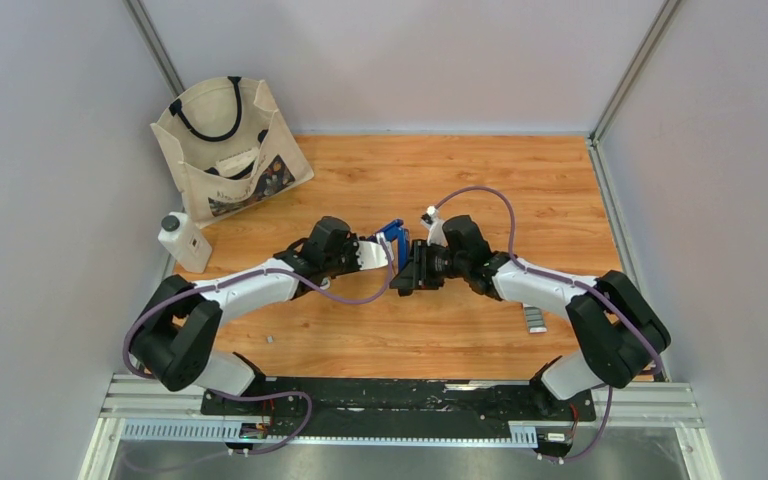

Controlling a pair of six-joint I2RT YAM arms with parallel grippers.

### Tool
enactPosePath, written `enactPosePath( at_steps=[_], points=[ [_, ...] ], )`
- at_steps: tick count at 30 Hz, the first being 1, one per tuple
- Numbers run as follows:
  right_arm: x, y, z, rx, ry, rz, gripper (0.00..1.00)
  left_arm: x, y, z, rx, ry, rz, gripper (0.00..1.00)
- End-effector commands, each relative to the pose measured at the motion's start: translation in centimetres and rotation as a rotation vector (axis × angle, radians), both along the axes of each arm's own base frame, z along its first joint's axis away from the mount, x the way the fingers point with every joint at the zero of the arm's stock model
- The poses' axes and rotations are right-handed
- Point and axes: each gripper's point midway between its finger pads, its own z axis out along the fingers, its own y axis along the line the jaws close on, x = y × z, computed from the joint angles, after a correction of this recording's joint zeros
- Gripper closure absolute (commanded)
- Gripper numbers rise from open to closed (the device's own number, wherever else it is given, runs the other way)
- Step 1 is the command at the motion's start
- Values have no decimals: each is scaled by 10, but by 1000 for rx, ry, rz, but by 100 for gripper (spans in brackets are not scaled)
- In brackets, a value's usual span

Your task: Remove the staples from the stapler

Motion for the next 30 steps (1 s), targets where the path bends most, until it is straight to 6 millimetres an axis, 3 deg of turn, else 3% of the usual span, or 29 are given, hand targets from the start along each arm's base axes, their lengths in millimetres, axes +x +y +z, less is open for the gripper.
enactPosePath(
  at_steps=[1,19,30],
  points=[
    [10,-8,2,-27,-50,-23,100,18,4,6,146,-195,-97,86],
    [1,-31,-7,-172,-76,-7,100,38,-3,-7,369,-511,-248,86],
    [-5,-38,-11,-216,-99,5,100,45,-3,5,398,-647,-244,86]
  ],
)
